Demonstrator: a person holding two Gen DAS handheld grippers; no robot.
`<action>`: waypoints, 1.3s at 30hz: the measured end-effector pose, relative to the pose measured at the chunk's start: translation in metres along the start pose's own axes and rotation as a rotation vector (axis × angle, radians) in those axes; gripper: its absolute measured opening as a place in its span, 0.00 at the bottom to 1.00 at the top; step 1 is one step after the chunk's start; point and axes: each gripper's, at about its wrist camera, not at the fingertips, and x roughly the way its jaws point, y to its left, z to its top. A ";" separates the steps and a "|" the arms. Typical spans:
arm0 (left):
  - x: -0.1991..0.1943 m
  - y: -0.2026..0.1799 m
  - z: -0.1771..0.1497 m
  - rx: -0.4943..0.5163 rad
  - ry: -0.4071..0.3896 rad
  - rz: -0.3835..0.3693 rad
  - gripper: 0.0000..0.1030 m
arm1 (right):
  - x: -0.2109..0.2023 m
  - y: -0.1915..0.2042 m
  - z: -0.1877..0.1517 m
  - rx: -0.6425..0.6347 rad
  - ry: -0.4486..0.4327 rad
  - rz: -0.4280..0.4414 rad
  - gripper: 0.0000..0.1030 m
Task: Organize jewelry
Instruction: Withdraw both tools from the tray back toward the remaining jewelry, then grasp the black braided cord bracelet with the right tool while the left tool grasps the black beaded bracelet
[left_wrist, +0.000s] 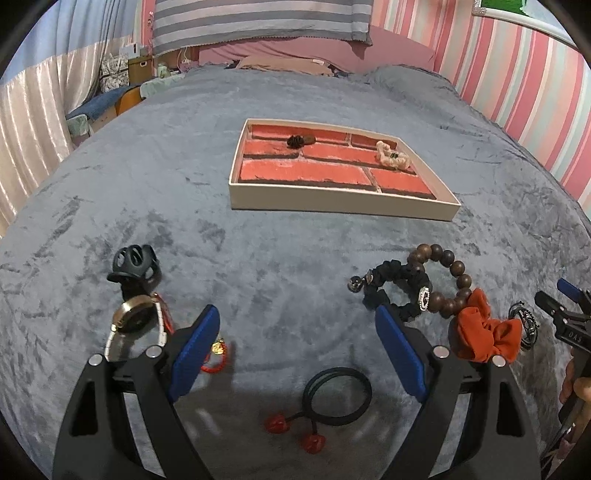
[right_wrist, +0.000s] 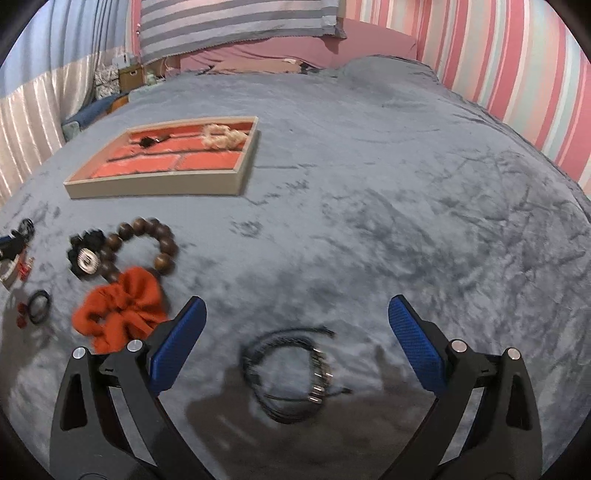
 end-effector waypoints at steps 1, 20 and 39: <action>0.002 -0.002 0.000 0.000 0.003 0.001 0.82 | 0.001 -0.004 -0.002 0.003 0.005 -0.005 0.93; 0.068 -0.033 0.014 0.037 0.103 -0.024 0.82 | 0.046 -0.027 -0.040 0.039 0.148 -0.023 0.63; 0.090 -0.043 0.020 0.099 0.133 -0.014 0.33 | 0.050 -0.010 -0.034 0.026 0.124 0.012 0.23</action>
